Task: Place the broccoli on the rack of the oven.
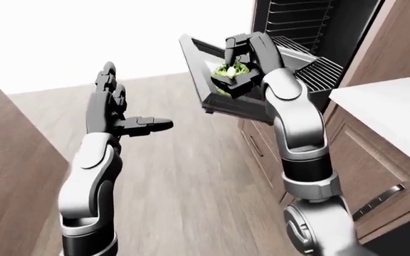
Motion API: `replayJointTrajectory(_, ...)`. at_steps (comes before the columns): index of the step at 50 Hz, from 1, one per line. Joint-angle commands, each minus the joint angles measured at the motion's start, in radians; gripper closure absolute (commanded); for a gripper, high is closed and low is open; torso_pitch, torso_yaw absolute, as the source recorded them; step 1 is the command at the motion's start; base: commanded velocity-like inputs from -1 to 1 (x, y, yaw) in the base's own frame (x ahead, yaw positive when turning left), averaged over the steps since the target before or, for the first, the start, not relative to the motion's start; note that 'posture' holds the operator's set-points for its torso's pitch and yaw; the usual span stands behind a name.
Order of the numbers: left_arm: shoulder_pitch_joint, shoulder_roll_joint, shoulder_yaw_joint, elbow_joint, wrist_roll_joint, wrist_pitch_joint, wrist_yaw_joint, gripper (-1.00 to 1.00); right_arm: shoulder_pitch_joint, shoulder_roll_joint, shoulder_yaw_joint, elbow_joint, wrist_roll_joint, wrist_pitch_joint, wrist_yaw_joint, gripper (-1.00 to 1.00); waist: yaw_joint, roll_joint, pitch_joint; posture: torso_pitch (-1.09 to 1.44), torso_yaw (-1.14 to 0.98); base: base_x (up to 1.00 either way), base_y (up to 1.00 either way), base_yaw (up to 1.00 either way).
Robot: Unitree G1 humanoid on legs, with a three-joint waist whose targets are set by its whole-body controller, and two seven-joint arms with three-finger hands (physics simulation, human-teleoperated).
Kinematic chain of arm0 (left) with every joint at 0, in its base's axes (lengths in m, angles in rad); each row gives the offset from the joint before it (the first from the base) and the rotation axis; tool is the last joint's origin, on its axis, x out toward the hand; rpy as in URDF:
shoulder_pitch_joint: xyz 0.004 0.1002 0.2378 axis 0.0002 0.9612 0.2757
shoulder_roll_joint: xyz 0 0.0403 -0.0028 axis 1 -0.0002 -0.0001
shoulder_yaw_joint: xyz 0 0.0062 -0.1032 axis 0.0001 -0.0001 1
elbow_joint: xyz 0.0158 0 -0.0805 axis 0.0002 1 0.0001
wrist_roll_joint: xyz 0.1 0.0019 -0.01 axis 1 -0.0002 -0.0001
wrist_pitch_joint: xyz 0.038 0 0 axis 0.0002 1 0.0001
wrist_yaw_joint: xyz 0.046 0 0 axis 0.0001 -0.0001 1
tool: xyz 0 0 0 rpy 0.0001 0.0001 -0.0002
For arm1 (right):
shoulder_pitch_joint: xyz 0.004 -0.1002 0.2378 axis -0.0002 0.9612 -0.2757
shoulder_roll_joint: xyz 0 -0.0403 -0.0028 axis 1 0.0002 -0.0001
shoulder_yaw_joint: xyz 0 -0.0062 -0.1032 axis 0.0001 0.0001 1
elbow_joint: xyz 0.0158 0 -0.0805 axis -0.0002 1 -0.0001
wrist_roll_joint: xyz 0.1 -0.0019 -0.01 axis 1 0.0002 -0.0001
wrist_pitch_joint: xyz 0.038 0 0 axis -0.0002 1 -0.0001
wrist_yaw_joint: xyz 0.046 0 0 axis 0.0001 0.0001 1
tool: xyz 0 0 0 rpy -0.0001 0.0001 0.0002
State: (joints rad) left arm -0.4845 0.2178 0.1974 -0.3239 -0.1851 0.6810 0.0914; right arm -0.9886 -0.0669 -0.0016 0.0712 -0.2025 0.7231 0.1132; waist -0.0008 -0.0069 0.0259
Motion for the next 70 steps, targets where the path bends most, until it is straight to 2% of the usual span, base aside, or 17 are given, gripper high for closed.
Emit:
replayJointTrajectory(1, -0.032, 0.008, -0.001, -0.042, -0.005, -0.015, -0.001, -1.00, -0.039, -0.014, -0.016, -0.019, -0.003, -0.029, -0.012, 1.00, -0.001, 0.000, -0.018, 0.00, 0.00, 0.07, -0.10, 0.00)
replayJointTrajectory(9, -0.027, 0.008, 0.000, -0.044, -0.005, -0.020, -0.003, -1.00, -0.043, -0.028, -0.023, -0.008, 0.008, -0.032, -0.017, 1.00, 0.007, 0.023, -0.009, 0.00, 0.00, 0.12, -0.17, 0.00)
replayJointTrajectory(14, -0.027, 0.008, 0.000, -0.038, -0.005, -0.025, -0.005, -1.00, -0.043, -0.033, -0.023, 0.010, 0.012, -0.047, -0.024, 1.00, -0.006, 0.098, -0.016, 0.00, 0.00, 0.13, -0.18, 0.00)
replayJointTrajectory(17, -0.025, 0.008, -0.001, -0.034, -0.004, -0.031, -0.006, -1.00, -0.040, -0.032, -0.023, 0.009, 0.013, -0.046, -0.025, 1.00, -0.006, 0.090, -0.011, 0.00, 0.00, 0.14, -0.18, 0.00)
replayJointTrajectory(24, -0.025, 0.007, -0.002, -0.036, -0.003, -0.029, -0.006, -1.00, -0.028, -0.033, -0.023, -0.005, 0.013, -0.042, -0.026, 1.00, 0.008, 0.041, -0.009, 0.00, 0.00, 0.14, -0.18, 0.00)
replayJointTrajectory(28, -0.024, 0.006, -0.001, -0.037, -0.003, -0.030, -0.006, -1.00, -0.030, -0.032, -0.022, -0.006, 0.013, -0.039, -0.025, 1.00, 0.011, -0.071, -0.035, 0.00, 0.00, 0.14, -0.18, 0.00)
replayJointTrajectory(29, -0.024, 0.006, -0.002, -0.037, -0.003, -0.030, -0.006, -1.00, -0.030, -0.032, -0.022, -0.005, 0.014, -0.039, -0.025, 1.00, 0.006, -0.016, -0.020, 0.00, 0.00, 0.13, -0.18, 0.00)
replayJointTrajectory(33, -0.029, 0.008, 0.000, -0.047, -0.005, -0.015, -0.002, -1.00, -0.027, -0.030, -0.020, -0.003, 0.013, -0.043, -0.027, 1.00, 0.003, -0.008, -0.018, 0.00, 0.00, 0.14, -0.17, 0.00)
replayJointTrajectory(41, -0.029, 0.008, 0.001, -0.046, -0.007, -0.016, -0.002, -1.00, -0.036, -0.032, -0.020, 0.003, 0.011, -0.039, -0.024, 1.00, -0.015, 0.108, -0.022, 0.00, 0.00, 0.16, -0.18, 0.00)
replayJointTrajectory(50, -0.028, 0.009, 0.003, -0.048, -0.011, -0.016, -0.001, -1.00, -0.044, -0.035, -0.021, 0.002, 0.008, -0.032, -0.018, 1.00, 0.010, 0.040, -0.008, 0.00, 0.00, 0.19, -0.18, 0.00)
replayJointTrajectory(54, -0.031, 0.011, 0.005, -0.048, -0.013, -0.012, 0.000, -1.00, -0.046, -0.033, -0.021, 0.002, 0.007, -0.031, -0.020, 1.00, 0.014, -0.080, -0.032, 0.00, 0.00, 0.23, -0.17, 0.00)
replayJointTrajectory(55, -0.031, 0.011, 0.005, -0.050, -0.014, -0.011, 0.001, -1.00, -0.046, -0.033, -0.021, 0.001, 0.008, -0.030, -0.019, 1.00, 0.009, -0.021, -0.012, 0.00, 0.00, 0.23, -0.18, 0.00)
replayJointTrajectory(57, -0.030, 0.011, 0.004, -0.050, -0.014, -0.012, 0.001, -1.00, -0.040, -0.032, -0.021, -0.001, 0.007, -0.031, -0.020, 1.00, 0.005, -0.035, -0.011, 0.00, 0.00, 0.23, -0.18, 0.00)
replayJointTrajectory(62, -0.031, 0.011, 0.002, -0.048, -0.014, -0.015, 0.000, -1.00, -0.034, -0.031, -0.021, 0.003, 0.008, -0.039, -0.021, 1.00, 0.002, 0.016, 0.001, 0.00, 0.00, 0.22, -0.17, 0.00)
replayJointTrajectory(67, -0.032, 0.012, 0.003, -0.052, -0.016, -0.014, 0.000, -1.00, -0.034, -0.034, -0.024, 0.019, 0.010, -0.052, -0.024, 1.00, -0.014, 0.118, -0.019, 0.00, 0.00, 0.23, -0.18, 0.00)
replayJointTrajectory(68, -0.030, 0.011, 0.003, -0.050, -0.015, -0.018, -0.001, -1.00, -0.033, -0.033, -0.023, 0.017, 0.010, -0.050, -0.024, 1.00, -0.003, 0.080, -0.008, 0.00, 0.00, 0.23, -0.18, 0.00)
replayJointTrajectory(70, -0.028, 0.010, 0.003, -0.050, -0.016, -0.021, -0.002, -1.00, -0.036, -0.034, -0.024, 0.014, 0.010, -0.045, -0.024, 1.00, -0.006, 0.098, -0.009, 0.00, 0.00, 0.23, -0.18, 0.00)
